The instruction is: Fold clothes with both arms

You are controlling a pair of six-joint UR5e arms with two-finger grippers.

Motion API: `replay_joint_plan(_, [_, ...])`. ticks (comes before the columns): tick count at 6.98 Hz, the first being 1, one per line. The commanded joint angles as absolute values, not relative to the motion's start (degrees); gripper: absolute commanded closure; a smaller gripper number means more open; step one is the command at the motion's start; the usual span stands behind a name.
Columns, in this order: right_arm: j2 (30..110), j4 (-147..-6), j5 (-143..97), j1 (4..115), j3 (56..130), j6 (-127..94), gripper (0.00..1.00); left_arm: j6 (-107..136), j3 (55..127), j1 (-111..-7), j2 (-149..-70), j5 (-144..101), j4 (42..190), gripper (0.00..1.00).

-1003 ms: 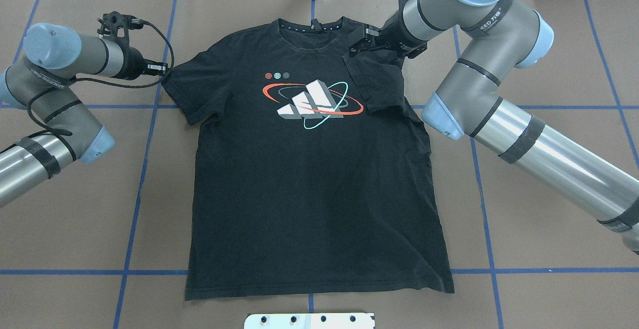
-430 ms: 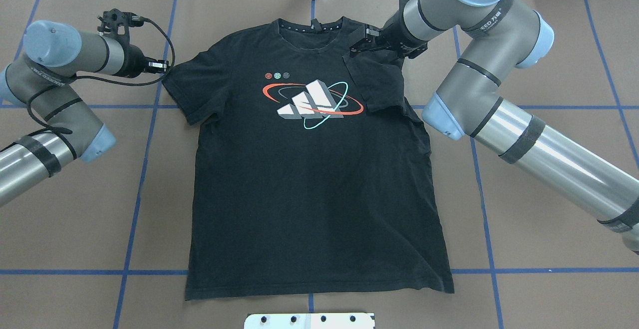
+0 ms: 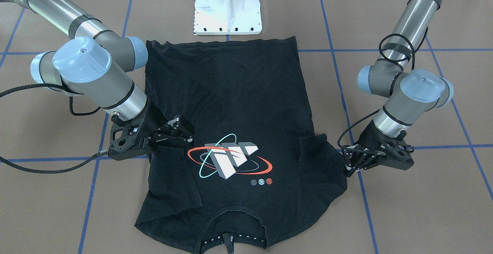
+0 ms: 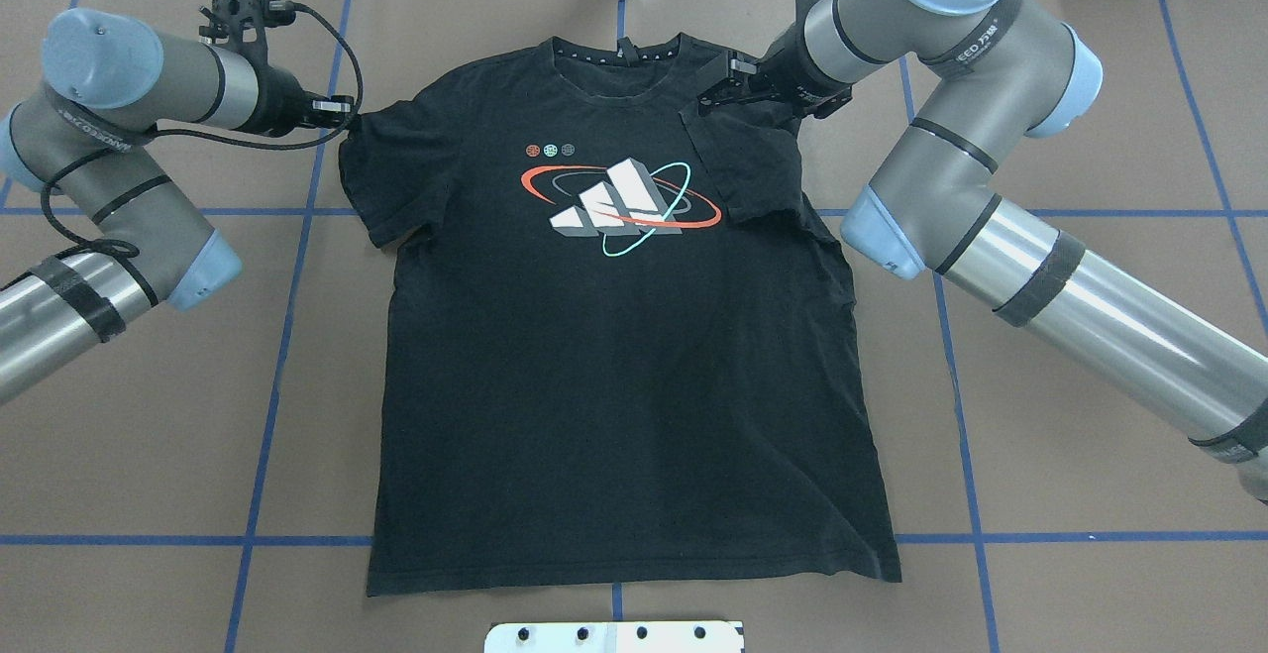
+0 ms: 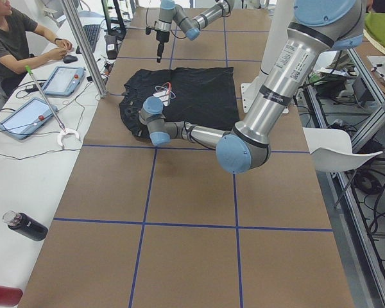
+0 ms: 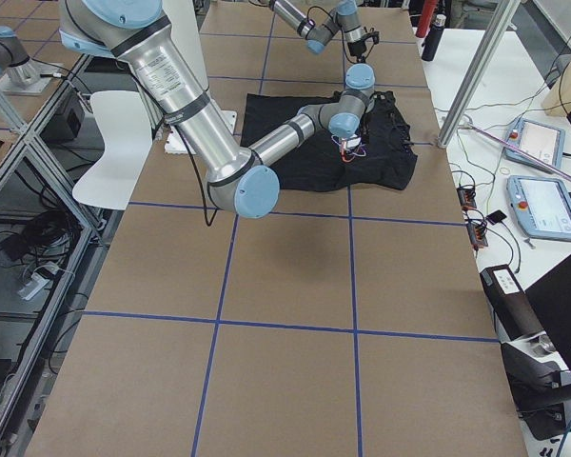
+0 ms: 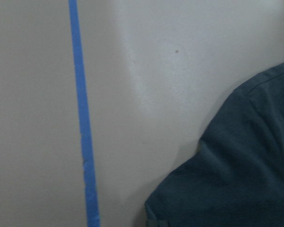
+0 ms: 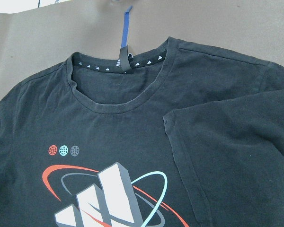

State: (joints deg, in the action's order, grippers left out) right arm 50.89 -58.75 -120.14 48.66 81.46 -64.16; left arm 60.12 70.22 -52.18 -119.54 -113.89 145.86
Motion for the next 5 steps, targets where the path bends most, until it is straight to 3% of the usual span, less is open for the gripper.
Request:
replay_joint_plan(1, [51.94,-58.01,-120.23,48.78,81.65,-64.07,0.0,74.53,74.26,-48.9,-121.45,-115.32,143.61,1.0])
replay_joint_plan(3, [53.08,-58.01,-120.32,49.22,82.7,-63.98,0.0,83.29,69.9,-46.67,-127.41,-113.39,143.96,1.0])
replay_joint_plan(5, [53.17,-58.01,-120.67,49.48,82.97,-63.98,0.0,86.63,57.64,-45.1,-137.93,-105.5,144.14,1.0])
